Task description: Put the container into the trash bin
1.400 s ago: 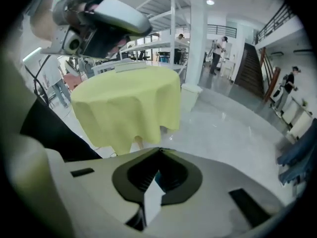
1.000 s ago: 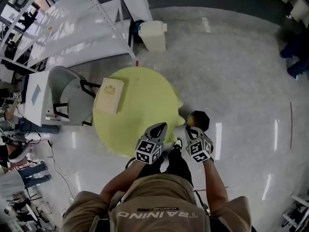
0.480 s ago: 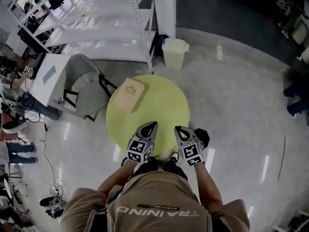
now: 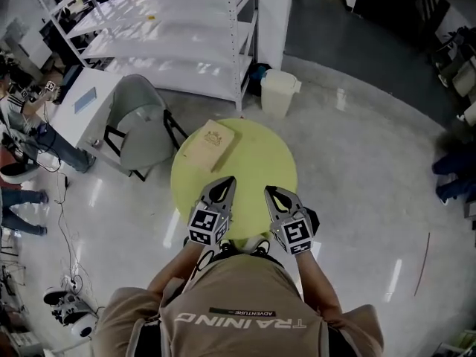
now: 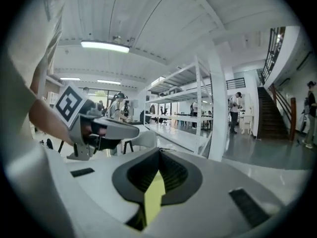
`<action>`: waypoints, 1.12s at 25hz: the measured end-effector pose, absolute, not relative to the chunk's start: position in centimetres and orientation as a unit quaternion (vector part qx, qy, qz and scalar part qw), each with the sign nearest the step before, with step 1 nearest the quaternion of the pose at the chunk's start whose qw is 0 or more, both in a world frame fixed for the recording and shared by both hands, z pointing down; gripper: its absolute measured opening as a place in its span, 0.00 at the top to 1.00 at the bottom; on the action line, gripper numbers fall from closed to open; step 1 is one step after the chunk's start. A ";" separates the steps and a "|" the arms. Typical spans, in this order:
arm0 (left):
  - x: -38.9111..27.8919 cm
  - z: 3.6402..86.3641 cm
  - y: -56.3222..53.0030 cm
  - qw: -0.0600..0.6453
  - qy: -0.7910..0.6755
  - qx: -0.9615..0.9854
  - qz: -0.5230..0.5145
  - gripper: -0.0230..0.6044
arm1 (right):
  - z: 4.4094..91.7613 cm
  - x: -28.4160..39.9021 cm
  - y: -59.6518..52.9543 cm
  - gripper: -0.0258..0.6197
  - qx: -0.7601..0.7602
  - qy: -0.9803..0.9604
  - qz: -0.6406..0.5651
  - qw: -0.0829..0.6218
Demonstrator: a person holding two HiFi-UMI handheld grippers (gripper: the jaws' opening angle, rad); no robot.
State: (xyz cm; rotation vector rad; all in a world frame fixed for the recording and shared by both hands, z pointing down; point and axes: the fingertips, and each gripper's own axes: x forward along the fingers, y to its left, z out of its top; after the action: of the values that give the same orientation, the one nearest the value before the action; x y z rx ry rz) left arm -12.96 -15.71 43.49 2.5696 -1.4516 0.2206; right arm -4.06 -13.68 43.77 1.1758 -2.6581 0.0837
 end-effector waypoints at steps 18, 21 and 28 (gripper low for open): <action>-16.7 36.7 -17.5 0.009 -0.528 0.848 0.041 0.96 | 35.8 -6.1 -16.6 0.96 0.443 -0.896 0.020 0.020; -16.8 36.8 -17.4 0.012 -0.529 0.847 0.041 0.96 | 35.6 -5.8 -16.5 0.96 0.445 -0.895 0.026 0.019; -16.8 37.4 -17.3 0.019 -0.530 0.847 0.037 0.96 | 35.9 -5.9 -16.9 0.96 0.444 -0.896 0.027 0.021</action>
State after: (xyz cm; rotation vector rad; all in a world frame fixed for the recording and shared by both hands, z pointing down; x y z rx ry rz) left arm -16.79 -17.34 37.40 2.6288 -1.6442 0.1144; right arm -5.92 -16.88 35.92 1.3746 -2.7758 0.0841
